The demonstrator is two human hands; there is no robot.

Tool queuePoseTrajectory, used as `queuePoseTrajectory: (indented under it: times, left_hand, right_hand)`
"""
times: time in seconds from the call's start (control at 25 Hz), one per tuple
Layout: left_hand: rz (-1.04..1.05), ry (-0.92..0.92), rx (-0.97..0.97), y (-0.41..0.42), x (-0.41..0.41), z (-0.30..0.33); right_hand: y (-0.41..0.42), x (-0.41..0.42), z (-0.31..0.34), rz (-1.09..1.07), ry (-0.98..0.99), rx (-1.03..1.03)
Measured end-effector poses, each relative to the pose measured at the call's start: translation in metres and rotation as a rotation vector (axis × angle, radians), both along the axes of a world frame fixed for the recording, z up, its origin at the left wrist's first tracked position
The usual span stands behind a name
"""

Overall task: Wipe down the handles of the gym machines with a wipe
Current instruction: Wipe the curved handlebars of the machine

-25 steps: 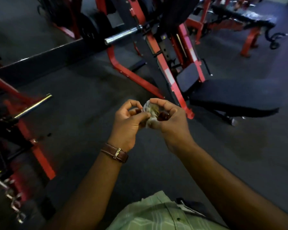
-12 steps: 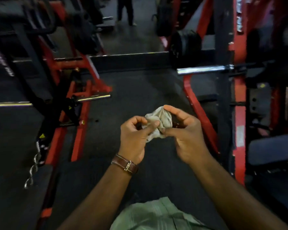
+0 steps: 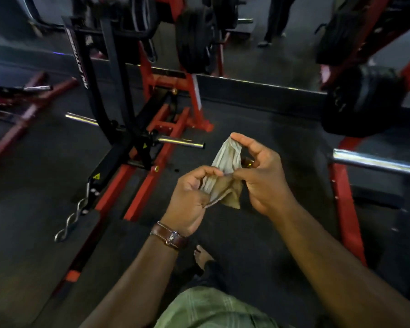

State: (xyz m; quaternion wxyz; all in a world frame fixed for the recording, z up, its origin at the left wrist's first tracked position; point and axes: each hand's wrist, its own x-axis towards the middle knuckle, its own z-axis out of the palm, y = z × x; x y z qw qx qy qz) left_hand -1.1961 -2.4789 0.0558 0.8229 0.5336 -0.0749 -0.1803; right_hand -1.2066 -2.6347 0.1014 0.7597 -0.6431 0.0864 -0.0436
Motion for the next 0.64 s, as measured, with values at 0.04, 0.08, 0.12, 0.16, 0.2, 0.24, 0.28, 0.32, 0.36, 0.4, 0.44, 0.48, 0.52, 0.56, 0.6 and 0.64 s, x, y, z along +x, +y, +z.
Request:
queuePoseTrajectory:
  times: [0.04, 0.08, 0.12, 0.16, 0.2, 0.24, 0.28, 0.32, 0.36, 0.4, 0.44, 0.48, 0.52, 0.56, 0.6, 0.64]
  left_hand:
    - [-0.014, 0.005, -0.009, 0.001, 0.029, 0.0]
    - [-0.018, 0.012, -0.013, 0.002, 0.057, 0.003]
    - [-0.008, 0.014, -0.021, 0.004, 0.082, 0.007]
    - [0.018, 0.002, -0.034, 0.006, 0.105, 0.014]
    - [0.061, -0.026, -0.046, 0.008, 0.132, 0.022]
    - [0.112, -0.066, -0.028, 0.009, 0.157, 0.029]
    - [0.151, -0.109, 0.005, 0.011, 0.18, 0.036]
    - [0.172, -0.157, 0.049, 0.013, 0.203, 0.044]
    - [0.168, -0.202, 0.083, 0.016, 0.224, 0.049]
    - [0.155, -0.248, 0.121, 0.018, 0.242, 0.053]
    - [0.153, -0.283, 0.176, 0.022, 0.261, 0.055]
    - [0.174, -0.305, 0.26, 0.025, 0.278, 0.057]
    - [0.227, -0.331, 0.374, 0.028, 0.295, 0.057]
    - [0.311, -0.368, 0.49, 0.03, 0.315, 0.055]
    - [0.398, -0.395, 0.575, 0.031, 0.335, 0.054]
    - [0.484, -0.394, 0.622, 0.031, 0.355, 0.052]
  right_hand:
    - [-0.005, 0.03, 0.002, 0.031, -0.005, -0.038]
    - [-0.009, 0.061, 0.005, 0.072, -0.012, -0.086]
    - [-0.013, 0.086, 0.009, 0.12, -0.018, -0.13]
    - [-0.015, 0.11, 0.013, 0.168, -0.024, -0.151]
    - [-0.017, 0.137, 0.018, 0.214, -0.024, -0.145]
    - [-0.017, 0.163, 0.021, 0.249, -0.023, -0.13]
    - [-0.016, 0.188, 0.025, 0.272, -0.022, -0.112]
    - [-0.014, 0.212, 0.027, 0.28, -0.025, -0.108]
    - [-0.011, 0.234, 0.028, 0.29, -0.04, -0.125]
    - [-0.009, 0.253, 0.027, 0.311, -0.078, -0.183]
    - [-0.006, 0.271, 0.025, 0.355, -0.129, -0.286]
    - [-0.002, 0.288, 0.022, 0.407, -0.18, -0.437]
    - [0.002, 0.306, 0.02, 0.458, -0.224, -0.596]
    - [0.006, 0.329, 0.019, 0.48, -0.259, -0.724]
    - [0.01, 0.353, 0.019, 0.494, -0.282, -0.766]
    - [0.013, 0.378, 0.018, 0.5, -0.292, -0.767]
